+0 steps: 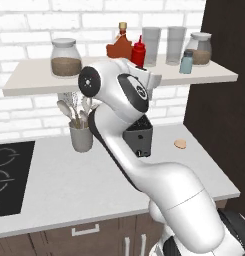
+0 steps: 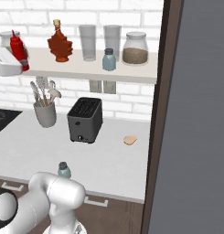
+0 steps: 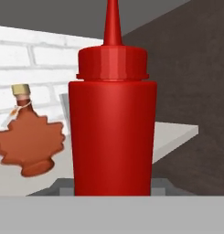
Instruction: Put the shaker and condiment bottle from the counter next to their counterparts in the cabinet.
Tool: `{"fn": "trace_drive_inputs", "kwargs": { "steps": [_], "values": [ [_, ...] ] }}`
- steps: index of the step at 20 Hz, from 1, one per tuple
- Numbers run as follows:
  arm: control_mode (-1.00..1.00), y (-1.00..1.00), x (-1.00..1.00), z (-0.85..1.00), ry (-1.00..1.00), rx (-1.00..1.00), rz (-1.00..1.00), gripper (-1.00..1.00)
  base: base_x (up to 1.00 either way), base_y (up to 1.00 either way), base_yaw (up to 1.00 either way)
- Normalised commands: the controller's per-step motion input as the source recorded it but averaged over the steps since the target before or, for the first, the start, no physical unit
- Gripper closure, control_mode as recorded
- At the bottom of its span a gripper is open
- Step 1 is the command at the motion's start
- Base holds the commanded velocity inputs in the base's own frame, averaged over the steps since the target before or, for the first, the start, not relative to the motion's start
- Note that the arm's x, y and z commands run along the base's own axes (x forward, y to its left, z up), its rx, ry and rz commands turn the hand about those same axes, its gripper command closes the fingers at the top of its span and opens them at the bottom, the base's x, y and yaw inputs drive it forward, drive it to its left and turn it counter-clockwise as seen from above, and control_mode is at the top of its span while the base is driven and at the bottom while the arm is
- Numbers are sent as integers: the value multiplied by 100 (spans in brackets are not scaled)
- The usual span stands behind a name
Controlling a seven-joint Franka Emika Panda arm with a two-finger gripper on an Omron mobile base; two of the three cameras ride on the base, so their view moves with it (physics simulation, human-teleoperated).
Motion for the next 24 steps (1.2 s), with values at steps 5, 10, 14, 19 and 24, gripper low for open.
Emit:
{"fn": "trace_drive_inputs", "kwargs": {
  "steps": [5,10,14,19,24],
  "values": [
    [-100,7,35,0,4,-3,0,100,0,0,0],
    [-100,6,27,0,2,-3,1,100,0,0,0],
    [-100,0,14,0,2,-2,0,100,0,0,0],
    [-100,0,7,-8,0,0,0,100,0,0,0],
    [-100,0,9,-16,0,0,0,100,0,0,0]
  ]
}}
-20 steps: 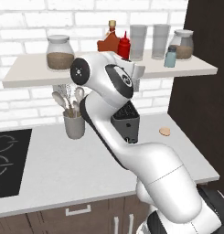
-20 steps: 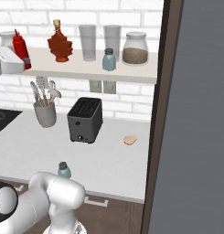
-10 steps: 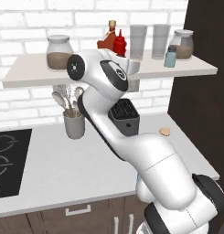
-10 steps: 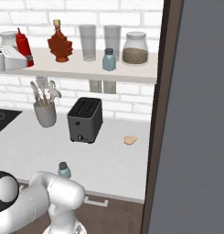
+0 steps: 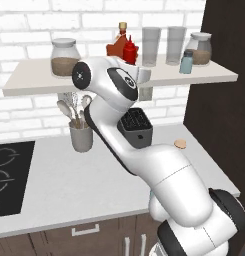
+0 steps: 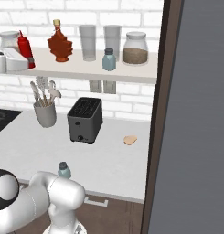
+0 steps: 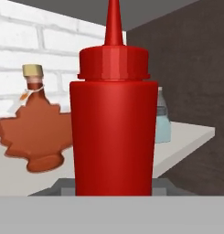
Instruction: Put the shaker and condiment bottle from the counter next to their counterparts in the cabinet.
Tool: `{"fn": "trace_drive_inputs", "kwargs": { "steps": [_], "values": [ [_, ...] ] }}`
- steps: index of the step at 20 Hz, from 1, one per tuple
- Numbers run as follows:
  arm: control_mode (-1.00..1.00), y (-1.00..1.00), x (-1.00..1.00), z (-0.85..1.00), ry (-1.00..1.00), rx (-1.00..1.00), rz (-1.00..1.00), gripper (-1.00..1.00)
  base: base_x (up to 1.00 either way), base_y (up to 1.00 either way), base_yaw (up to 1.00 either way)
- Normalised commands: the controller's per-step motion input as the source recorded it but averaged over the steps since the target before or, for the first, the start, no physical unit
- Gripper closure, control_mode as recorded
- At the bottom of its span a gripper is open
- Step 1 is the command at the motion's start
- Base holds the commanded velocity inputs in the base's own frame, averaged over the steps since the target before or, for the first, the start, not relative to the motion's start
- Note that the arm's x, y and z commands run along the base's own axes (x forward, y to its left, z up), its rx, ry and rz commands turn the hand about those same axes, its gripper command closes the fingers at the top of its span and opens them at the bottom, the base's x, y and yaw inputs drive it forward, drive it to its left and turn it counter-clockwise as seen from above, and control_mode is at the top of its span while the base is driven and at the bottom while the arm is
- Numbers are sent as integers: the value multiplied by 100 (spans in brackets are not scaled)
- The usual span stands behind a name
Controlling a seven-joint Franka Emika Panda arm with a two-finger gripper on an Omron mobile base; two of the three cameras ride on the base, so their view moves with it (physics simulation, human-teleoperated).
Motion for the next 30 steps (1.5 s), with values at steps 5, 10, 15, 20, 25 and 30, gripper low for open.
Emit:
{"fn": "trace_drive_inputs", "kwargs": {
  "steps": [5,10,15,20,25,30],
  "values": [
    [-100,0,13,-12,0,0,0,100,0,0,0],
    [-100,0,17,-2,0,0,0,100,0,0,0],
    [-100,4,2,0,0,2,0,100,0,0,0],
    [-100,16,0,0,0,3,0,100,0,0,0],
    [-100,5,6,0,0,2,0,100,0,0,0],
    [-100,0,21,-7,0,0,0,100,0,0,0]
  ]
}}
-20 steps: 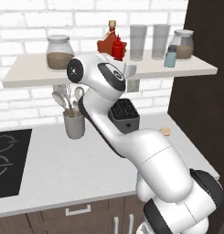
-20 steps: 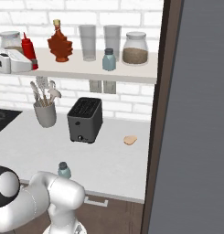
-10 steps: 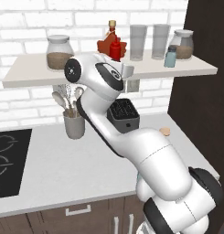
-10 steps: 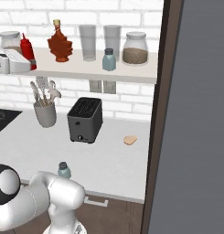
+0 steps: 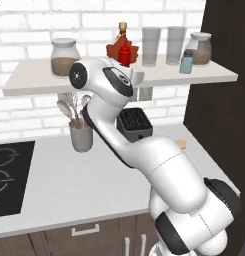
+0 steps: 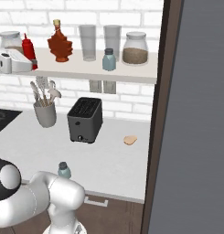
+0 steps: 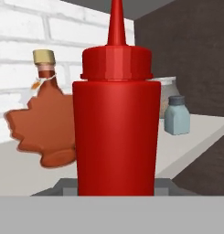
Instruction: Put the shaker and condiment bottle from the counter next to their counterparts in the cabinet.
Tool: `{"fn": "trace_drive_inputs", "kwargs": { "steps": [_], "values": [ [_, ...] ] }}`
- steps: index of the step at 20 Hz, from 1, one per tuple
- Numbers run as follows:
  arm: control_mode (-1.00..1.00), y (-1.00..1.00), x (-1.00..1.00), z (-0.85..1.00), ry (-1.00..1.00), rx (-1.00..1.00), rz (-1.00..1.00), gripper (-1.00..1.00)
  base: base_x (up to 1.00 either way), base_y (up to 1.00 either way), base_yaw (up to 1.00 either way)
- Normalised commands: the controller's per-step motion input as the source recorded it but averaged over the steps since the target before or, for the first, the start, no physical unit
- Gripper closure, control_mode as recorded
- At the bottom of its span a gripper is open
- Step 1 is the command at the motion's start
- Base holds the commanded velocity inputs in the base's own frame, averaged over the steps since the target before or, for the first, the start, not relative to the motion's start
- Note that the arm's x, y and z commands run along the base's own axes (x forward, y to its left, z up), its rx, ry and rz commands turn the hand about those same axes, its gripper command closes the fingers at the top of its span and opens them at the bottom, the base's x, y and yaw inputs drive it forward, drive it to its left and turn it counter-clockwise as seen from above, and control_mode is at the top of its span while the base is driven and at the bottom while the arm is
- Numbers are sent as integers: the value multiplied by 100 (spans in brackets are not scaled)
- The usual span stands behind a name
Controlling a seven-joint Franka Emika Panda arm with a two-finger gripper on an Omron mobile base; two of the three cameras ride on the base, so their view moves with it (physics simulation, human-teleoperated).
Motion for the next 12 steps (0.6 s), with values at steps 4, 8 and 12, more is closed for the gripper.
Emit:
{"fn": "trace_drive_inputs", "kwargs": {
  "steps": [4,8,12],
  "values": [
    [-100,5,18,-9,0,0,2,100,0,0,0],
    [-100,9,16,-9,0,0,3,100,0,0,0],
    [-100,13,18,-10,0,0,3,100,0,0,0]
  ]
}}
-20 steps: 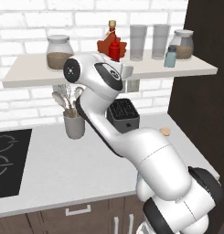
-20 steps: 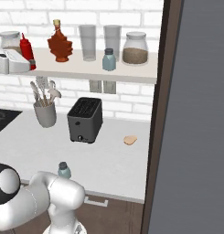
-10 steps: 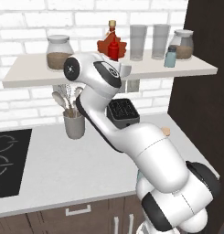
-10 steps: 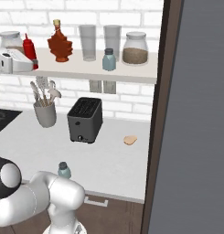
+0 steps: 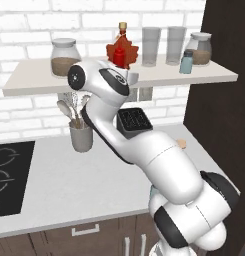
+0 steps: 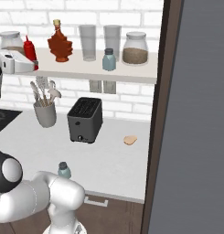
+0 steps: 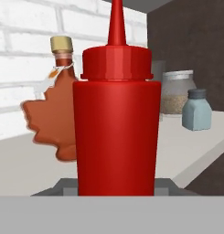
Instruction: Put the shaker and condiment bottle from the counter next to their counterparts in the cabinet.
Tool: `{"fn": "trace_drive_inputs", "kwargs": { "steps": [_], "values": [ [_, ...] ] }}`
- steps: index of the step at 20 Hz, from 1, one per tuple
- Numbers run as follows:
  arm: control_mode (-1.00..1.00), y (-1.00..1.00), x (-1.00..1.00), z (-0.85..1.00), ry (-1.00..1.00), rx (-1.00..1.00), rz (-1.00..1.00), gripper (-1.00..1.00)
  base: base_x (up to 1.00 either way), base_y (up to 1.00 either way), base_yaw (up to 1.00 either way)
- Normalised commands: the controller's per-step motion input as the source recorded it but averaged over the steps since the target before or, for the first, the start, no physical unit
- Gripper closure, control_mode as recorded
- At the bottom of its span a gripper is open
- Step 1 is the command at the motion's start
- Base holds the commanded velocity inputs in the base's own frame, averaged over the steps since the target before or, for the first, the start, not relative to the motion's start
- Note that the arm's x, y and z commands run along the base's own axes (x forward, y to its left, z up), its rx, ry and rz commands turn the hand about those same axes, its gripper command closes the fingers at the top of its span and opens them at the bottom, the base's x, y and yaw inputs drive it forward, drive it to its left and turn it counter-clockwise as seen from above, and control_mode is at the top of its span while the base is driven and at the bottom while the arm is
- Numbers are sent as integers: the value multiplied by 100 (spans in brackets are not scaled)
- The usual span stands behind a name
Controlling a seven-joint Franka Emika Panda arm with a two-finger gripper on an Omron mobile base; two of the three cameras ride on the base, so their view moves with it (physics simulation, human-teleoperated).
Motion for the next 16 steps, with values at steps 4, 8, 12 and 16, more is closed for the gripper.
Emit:
{"fn": "trace_drive_inputs", "kwargs": {
  "steps": [4,8,12,16],
  "values": [
    [-100,8,19,-1,0,0,2,100,0,0,0],
    [-100,2,18,0,0,0,1,100,0,0,0],
    [-100,0,11,0,0,1,0,100,0,0,0],
    [-100,0,7,0,0,1,0,100,0,0,0]
  ]
}}
